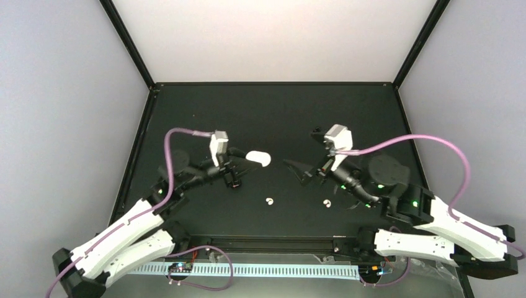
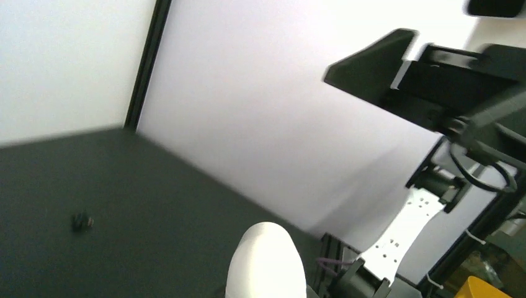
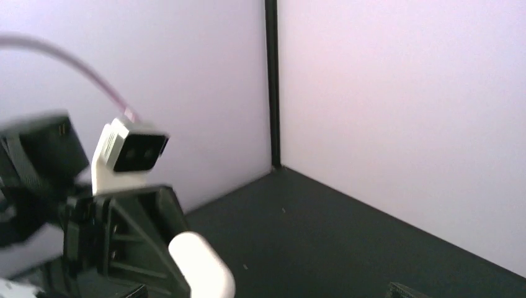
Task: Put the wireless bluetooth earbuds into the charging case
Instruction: Pick up the charging case at the center of the board, then open the charging case.
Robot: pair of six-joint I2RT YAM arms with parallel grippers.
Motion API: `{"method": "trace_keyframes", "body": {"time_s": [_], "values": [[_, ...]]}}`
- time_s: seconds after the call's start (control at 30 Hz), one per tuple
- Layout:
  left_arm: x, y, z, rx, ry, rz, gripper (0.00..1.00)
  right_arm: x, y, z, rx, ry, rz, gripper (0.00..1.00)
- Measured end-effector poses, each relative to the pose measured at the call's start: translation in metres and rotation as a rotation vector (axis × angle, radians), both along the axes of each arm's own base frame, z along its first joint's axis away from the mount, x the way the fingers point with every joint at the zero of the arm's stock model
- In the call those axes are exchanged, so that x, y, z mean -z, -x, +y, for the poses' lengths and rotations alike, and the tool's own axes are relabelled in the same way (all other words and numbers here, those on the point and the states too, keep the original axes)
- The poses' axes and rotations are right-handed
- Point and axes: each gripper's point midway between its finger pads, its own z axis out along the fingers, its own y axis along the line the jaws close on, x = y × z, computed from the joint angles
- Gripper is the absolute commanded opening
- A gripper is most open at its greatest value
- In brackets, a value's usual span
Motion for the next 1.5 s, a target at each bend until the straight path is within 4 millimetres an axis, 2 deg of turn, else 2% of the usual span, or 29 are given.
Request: {"method": "trace_keyframes", "body": {"time_s": [0.07,0.13,0.27,0.43,0.57,0.67,0.87,1.17,1.3,1.5], "values": [[-0.012,0.013,0.011,0.004,0.071,-0.106,0.02,-0.023,0.006,-0.009,-0.02,-0.086,-0.002,1.0],[-0.017,0.026,0.02,0.01,0.137,-0.206,0.02,-0.029,0.01,-0.007,-0.052,-0.122,0.007,1.0],[-0.02,0.042,0.028,0.035,0.205,-0.331,0.02,-0.016,0.02,0.018,-0.153,-0.089,0.047,0.97],[-0.037,0.059,0.031,0.085,0.253,-0.445,0.01,0.003,0.035,0.054,-0.305,-0.004,0.098,0.94],[-0.045,0.075,0.033,0.143,0.272,-0.518,0.02,0.013,0.043,0.067,-0.37,0.041,0.125,0.92],[-0.042,0.082,0.031,0.186,0.262,-0.537,0.02,0.014,0.044,0.073,-0.39,0.053,0.134,0.92],[-0.038,0.09,0.028,0.241,0.243,-0.556,0.02,0.014,0.043,0.075,-0.388,0.057,0.138,0.91],[-0.03,0.092,0.025,0.264,0.211,-0.564,0.02,0.022,0.034,0.081,-0.346,0.086,0.158,0.91],[-0.026,0.09,0.024,0.259,0.196,-0.562,0.02,0.024,0.03,0.078,-0.313,0.092,0.165,0.91],[-0.023,0.093,0.024,0.279,0.182,-0.559,0.02,0.013,0.012,0.066,-0.195,0.058,0.155,0.91]]}}
